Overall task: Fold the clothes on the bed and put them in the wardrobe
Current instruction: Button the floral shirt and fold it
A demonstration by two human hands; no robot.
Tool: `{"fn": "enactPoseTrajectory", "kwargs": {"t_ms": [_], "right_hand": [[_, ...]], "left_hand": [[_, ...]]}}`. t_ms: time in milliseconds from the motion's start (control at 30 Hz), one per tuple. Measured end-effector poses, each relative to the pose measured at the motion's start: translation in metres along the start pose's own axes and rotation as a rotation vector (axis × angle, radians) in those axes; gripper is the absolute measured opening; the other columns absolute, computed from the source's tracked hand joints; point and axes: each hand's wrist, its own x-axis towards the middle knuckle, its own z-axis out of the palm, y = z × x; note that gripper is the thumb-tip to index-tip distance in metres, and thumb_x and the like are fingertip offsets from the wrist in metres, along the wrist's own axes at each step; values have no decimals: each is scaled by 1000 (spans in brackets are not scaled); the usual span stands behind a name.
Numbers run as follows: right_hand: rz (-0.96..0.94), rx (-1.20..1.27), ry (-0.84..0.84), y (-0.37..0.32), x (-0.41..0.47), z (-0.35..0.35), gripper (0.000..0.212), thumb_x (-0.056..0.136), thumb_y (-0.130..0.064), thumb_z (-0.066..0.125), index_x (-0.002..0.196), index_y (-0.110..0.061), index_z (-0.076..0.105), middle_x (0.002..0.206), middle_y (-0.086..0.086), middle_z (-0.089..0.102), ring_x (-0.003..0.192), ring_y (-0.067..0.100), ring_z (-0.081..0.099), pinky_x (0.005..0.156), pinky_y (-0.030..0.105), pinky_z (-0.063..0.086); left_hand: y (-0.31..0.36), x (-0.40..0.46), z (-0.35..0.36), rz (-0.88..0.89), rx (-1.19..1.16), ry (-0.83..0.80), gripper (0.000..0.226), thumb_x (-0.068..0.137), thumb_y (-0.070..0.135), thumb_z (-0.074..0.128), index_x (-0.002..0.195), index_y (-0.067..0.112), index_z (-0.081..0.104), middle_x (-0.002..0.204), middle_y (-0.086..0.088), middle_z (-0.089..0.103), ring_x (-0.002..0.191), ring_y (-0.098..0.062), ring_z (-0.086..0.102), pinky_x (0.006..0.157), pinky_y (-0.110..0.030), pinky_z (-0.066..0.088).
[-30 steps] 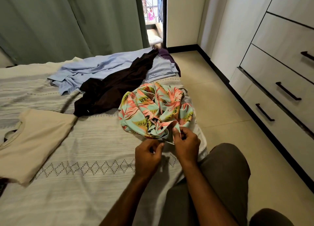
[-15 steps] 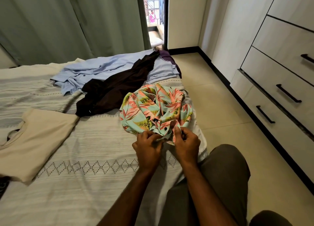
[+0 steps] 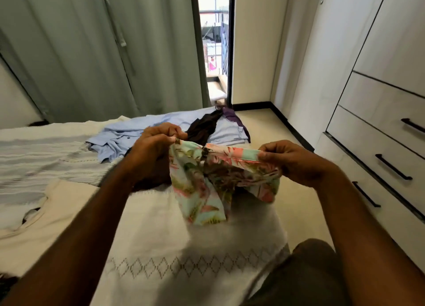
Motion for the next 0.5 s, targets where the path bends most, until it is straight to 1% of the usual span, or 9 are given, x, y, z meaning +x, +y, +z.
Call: {"fn": "enactPoseTrajectory", "kwargs": {"t_ms": [67, 100, 167, 200, 267, 333, 400, 467, 500], "right_hand": [[76, -92, -22, -15, 15, -9, 19, 91, -23, 64, 91, -6, 74, 91, 10, 73, 82, 20, 69, 69, 27, 56], [106, -234, 24, -18, 27, -11, 19, 92, -24, 66, 93, -7, 74, 91, 10, 73, 82, 20, 69, 70, 28, 57], [124, -559, 214, -17, 55, -10, 17, 94, -26, 70, 97, -11, 77, 92, 7, 74, 86, 22, 70, 73, 34, 57], [85, -682, 345, -18, 68, -8, 17, 93, -28, 71, 98, -13, 77, 93, 6, 74, 88, 23, 71, 77, 37, 58], [-102, -766, 686, -25, 86, 1, 19, 95, -31, 68, 102, -15, 77, 96, 5, 73, 89, 23, 69, 82, 41, 59], [-455, -781, 1003, -39, 88, 16, 21, 99, -29, 61, 105, -14, 74, 95, 5, 73, 85, 20, 68, 78, 40, 59], [-752, -787, 1177, -43, 78, 39, 20, 103, -26, 56, 106, -12, 71, 91, 4, 71, 79, 18, 67, 70, 34, 59], [-743, -758, 1223, -15, 69, 64, 21, 106, -33, 52, 107, -18, 66, 86, 1, 69, 72, 17, 67, 63, 33, 57], [-589, -765, 1204, 11, 65, 78, 24, 105, -40, 48, 108, -22, 65, 83, 1, 69, 71, 20, 67, 64, 36, 57]], "left_hand": [[11, 12, -7, -89, 42, -83, 7, 70, 11, 63, 65, 14, 59, 71, -9, 53, 66, -18, 48, 58, -27, 38], [13, 18, -11, -166, 102, -129, 14, 72, 13, 71, 65, 13, 59, 66, -7, 51, 60, -15, 48, 54, -24, 38], [10, 27, -19, -241, 419, -207, 24, 83, 17, 78, 69, 11, 59, 63, -3, 56, 57, -11, 53, 54, -23, 45], [10, 35, -22, -201, 671, -181, 26, 87, 21, 77, 70, 14, 60, 63, 1, 58, 58, -10, 54, 56, -25, 45], [13, 54, -20, 37, 1045, 51, 22, 89, 23, 76, 74, 17, 62, 66, 3, 58, 59, -11, 53, 62, -28, 44], [28, 60, -1, 402, 1101, 398, 8, 93, 12, 69, 86, 10, 65, 75, -7, 61, 64, -18, 54, 65, -28, 45], [35, 46, 24, 705, 1085, 616, 4, 92, 3, 63, 95, 2, 66, 87, -14, 62, 73, -14, 50, 67, -24, 37], [8, 22, 45, 760, 1075, 667, 12, 90, 5, 57, 97, 3, 67, 92, -14, 61, 75, -13, 49, 64, -24, 36], [-19, 5, 53, 702, 1108, 630, 18, 87, 10, 56, 98, 6, 70, 96, -13, 62, 75, -17, 53, 63, -27, 41]]}}
